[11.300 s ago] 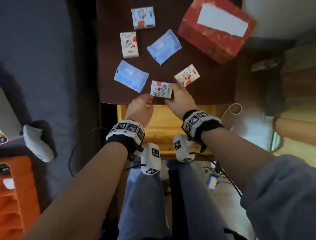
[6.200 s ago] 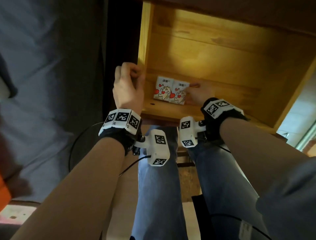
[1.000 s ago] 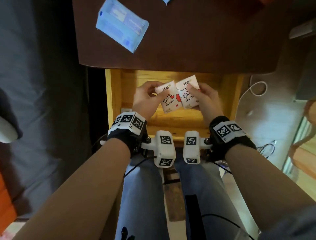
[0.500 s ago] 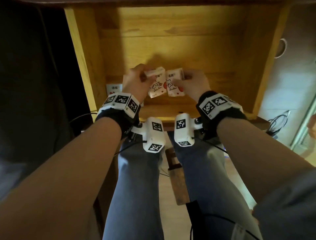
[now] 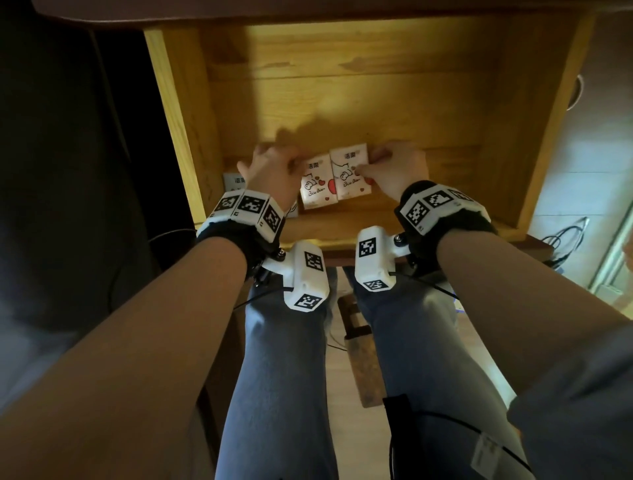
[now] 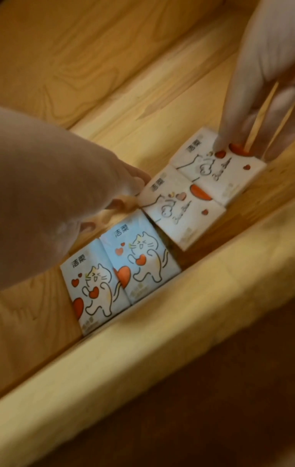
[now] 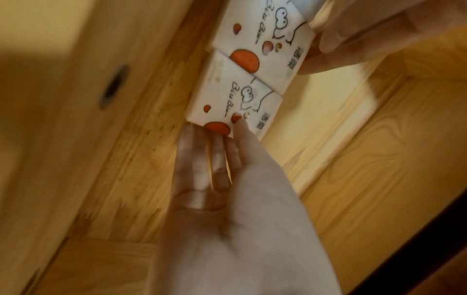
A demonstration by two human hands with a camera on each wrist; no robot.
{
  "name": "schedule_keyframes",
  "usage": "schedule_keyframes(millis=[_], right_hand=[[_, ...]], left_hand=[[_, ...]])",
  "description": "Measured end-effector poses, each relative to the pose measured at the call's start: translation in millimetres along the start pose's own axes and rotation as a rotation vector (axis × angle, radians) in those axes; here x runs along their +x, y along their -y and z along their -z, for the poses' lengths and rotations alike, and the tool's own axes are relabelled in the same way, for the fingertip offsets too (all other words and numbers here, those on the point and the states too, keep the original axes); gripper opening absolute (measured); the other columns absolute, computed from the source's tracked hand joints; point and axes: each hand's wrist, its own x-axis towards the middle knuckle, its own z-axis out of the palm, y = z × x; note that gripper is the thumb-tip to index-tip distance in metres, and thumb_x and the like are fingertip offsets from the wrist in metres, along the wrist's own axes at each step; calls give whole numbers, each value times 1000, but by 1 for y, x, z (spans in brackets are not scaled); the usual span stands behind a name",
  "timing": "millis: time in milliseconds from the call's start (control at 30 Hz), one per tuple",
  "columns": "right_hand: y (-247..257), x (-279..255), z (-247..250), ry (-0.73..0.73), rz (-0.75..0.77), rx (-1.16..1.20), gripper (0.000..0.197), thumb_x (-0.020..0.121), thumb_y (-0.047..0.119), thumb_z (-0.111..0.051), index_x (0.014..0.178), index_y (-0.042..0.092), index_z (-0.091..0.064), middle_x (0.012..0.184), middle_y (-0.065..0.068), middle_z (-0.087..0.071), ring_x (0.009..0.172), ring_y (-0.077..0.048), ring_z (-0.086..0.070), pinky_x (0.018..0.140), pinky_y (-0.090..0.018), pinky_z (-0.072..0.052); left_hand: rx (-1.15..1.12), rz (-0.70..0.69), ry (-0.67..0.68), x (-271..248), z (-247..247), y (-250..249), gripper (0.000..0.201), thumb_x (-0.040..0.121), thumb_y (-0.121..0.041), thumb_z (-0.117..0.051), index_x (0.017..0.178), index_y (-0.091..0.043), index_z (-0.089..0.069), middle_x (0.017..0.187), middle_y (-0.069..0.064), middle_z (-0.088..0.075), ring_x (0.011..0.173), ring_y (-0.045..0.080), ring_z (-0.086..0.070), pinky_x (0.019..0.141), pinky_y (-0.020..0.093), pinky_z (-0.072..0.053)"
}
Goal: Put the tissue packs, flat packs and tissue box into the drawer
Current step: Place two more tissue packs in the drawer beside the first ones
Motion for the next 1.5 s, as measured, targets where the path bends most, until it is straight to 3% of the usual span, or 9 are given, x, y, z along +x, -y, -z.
schedule_keyframes(millis=[133, 267, 467, 500, 700, 933, 1067, 1200, 1500], right_hand=[[1, 0, -5, -14, -27, -23, 22, 76, 18, -72, 92, 15, -58, 105, -7, -69, 93, -20, -67, 81, -37, -58], [6, -4, -6, -131, 89, -13, 25, 82, 9, -64, 106, 14, -60, 114, -5, -67, 98, -19, -66, 76, -33, -60], [12, -4, -7, 28, 204, -117, 29, 88, 1, -52, 109, 16, -65, 123, -5, -61, 94, -14, -59, 76, -25, -56], [12, -3, -8, 47, 200, -127, 29, 88, 1, -52, 109, 16, -65, 125, -5, -59, 93, -13, -58, 75, -23, -55], [7, 0, -11, 73, 124, -157, 33, 85, -3, -52, 105, 19, -67, 137, -9, -42, 115, -28, -56, 85, -31, -57], [6, -1, -6, 103, 10, -126, 33, 87, 3, -53, 117, 15, -61, 130, -11, -56, 107, -26, -63, 77, -28, -58], [2, -3, -7, 119, -181, -125, 14, 88, 17, -58, 95, 5, -60, 112, -13, -66, 81, -21, -64, 70, -28, -56], [2, -2, -14, 139, -235, -82, 24, 88, 16, -57, 107, 1, -60, 114, -16, -67, 99, -27, -67, 88, -37, -56], [2, -9, -10, 178, -244, -73, 31, 90, 17, -56, 114, -2, -57, 118, -17, -65, 108, -28, -64, 97, -37, -51]], left_hand=[[-5, -11, 10, -1, -4, 10, 20, 91, -16, -47, 98, -16, -66, 89, 10, -67, 109, 36, -54, 109, 59, -22], [-47, 36, 2, -4, -3, 17, 29, 89, -17, -44, 109, -28, -63, 116, 3, -67, 123, 32, -48, 109, 61, -19], [-48, 48, 63, -9, -1, 19, 34, 94, -13, -42, 115, -31, -62, 125, -1, -62, 129, 29, -37, 112, 45, -15], [-49, 33, 79, -9, -2, 20, 35, 93, -12, -42, 113, -32, -63, 126, -1, -62, 128, 29, -39, 114, 51, -16], [-33, 48, 122, -9, -3, 17, 40, 88, -8, -41, 116, -27, -62, 133, 0, -58, 126, 29, -47, 109, 59, -29], [19, 58, 35, -14, 5, 23, 47, 85, 6, -41, 125, -16, -54, 128, 17, -57, 124, 36, -44, 105, 51, -38], [63, 165, 6, -21, 9, 28, 49, 84, 8, -45, 128, -13, -50, 137, 19, -44, 127, 34, -39, 102, 40, -38], [44, 170, 29, -26, 6, 34, 54, 82, 9, -52, 131, -15, -47, 140, 16, -40, 130, 33, -36, 105, 39, -36], [31, 146, 69, -31, 9, 33, 58, 82, 9, -53, 134, -15, -42, 145, 13, -35, 136, 33, -29, 111, 40, -31]])
